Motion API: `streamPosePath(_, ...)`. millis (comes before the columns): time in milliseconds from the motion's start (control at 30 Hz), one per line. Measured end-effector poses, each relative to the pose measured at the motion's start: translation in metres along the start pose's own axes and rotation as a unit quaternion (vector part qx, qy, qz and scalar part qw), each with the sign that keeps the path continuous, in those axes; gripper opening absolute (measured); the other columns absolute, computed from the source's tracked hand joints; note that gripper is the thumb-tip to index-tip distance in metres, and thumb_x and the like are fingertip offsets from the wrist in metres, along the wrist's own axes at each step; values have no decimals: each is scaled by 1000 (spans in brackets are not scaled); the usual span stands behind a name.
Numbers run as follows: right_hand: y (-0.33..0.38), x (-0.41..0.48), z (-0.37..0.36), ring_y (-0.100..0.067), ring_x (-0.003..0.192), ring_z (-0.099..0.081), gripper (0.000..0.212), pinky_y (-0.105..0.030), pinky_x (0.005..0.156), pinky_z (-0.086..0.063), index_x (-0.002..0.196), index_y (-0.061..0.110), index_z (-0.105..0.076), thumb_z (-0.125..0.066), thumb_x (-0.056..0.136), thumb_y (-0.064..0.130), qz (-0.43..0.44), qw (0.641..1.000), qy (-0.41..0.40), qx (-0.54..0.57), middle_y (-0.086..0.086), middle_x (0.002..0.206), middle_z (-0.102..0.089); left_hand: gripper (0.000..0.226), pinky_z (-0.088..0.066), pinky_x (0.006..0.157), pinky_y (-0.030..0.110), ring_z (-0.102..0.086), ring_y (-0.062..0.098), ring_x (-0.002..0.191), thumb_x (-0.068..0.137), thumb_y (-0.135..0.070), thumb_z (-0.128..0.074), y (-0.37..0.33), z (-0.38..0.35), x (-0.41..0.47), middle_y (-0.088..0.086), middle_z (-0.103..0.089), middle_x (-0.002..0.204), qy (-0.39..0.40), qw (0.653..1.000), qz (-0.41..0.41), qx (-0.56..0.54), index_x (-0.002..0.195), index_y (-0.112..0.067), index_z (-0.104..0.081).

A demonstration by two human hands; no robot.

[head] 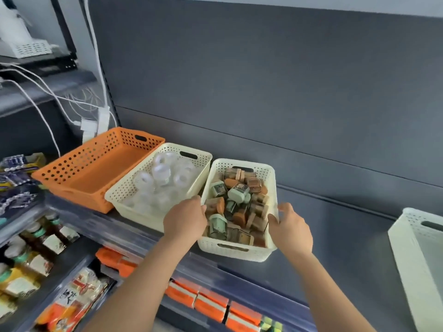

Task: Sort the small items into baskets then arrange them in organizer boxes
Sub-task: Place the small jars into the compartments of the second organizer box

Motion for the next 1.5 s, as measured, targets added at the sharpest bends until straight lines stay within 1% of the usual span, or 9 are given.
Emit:
streamPosePath(233,-5,-17,15,-19,62,-48,21,-25,48,-30,78,20,-43,-40,96,31,2,999,-35,-42,5,72,-53,22,-39,50,29,-54,16,62,101,-32,-32,-11,-11,11,-5,-52,68,3,999,-33,1,97,-17,-48)
streamPosePath(333,-9,-23,26,-13,53,-40,29,-24,44,-25,67,20,-35,-41,94,27,-12,997,-48,-57,6,64,-47,19,-29,44,26,-45,9,54,101,-31,-34,-15,-13,6,-8,-49,64,-6,999,-50,-7,89,-20,-46)
streamPosePath(633,-38,-62,85,-21,64,-54,23,-26,49,-34,81,14,-54,-42,95,27,-47,990,-120,-56,1,73,-59,24,-36,46,24,-54,10,63,99,-31,-40,-70,5,-8,-9,-59,79,-19,984,-156,-88,111,-19,-57)
streamPosePath(867,-83,-100,153,-24,71,-54,19,-27,55,-34,90,14,-60,-45,95,25,-65,977,-197,-52,1,76,-60,23,-30,45,24,-52,13,65,99,-27,-40,-146,30,-39,-6,-60,80,-25,964,-234,-122,106,-16,-58)
streamPosePath(1000,-122,-121,191,-25,82,-60,28,-29,62,-41,113,14,-63,-46,96,27,-86,967,-236,-49,-3,91,-67,23,-38,50,29,-56,16,70,99,-27,-38,-197,34,-65,-5,-62,84,-18,953,-269,-139,105,-17,-59)
streamPosePath(1233,-214,-159,257,-26,81,-60,28,-32,65,-47,108,10,-63,-45,95,27,-120,958,-255,-61,-5,90,-67,24,-43,54,31,-56,19,74,99,-27,-40,-297,23,-128,-3,-63,86,-8,935,-311,-171,108,-17,-60)
streamPosePath(1333,-257,-177,283,-24,78,-56,28,-30,62,-39,113,14,-62,-44,96,27,-132,954,-263,-66,-4,91,-66,23,-43,54,32,-56,19,73,98,-27,-40,-341,15,-158,-3,-63,84,-2,928,-324,-184,105,-17,-60)
streamPosePath(1433,-298,-194,308,-23,74,-53,26,-29,60,-40,108,13,-63,-45,95,27,-140,951,-264,-78,-3,86,-64,20,-44,51,34,-54,17,66,98,-25,-41,-381,6,-189,-3,-61,75,0,922,-336,-191,93,-16,-58)
streamPosePath(1500,-324,-205,324,-25,75,-57,25,-31,63,-47,105,12,-63,-45,95,27,-151,950,-262,-79,-4,85,-65,21,-35,45,30,-50,14,58,98,-24,-42,-407,1,-208,-3,-55,65,-3,919,-344,-194,83,-15,-54)
Point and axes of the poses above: each hand's wrist, its own x-axis towards the middle knuckle, its own z-axis out of the back of the hand, y = z × x, the point moved 6 cm from there along x, towards the middle knuckle
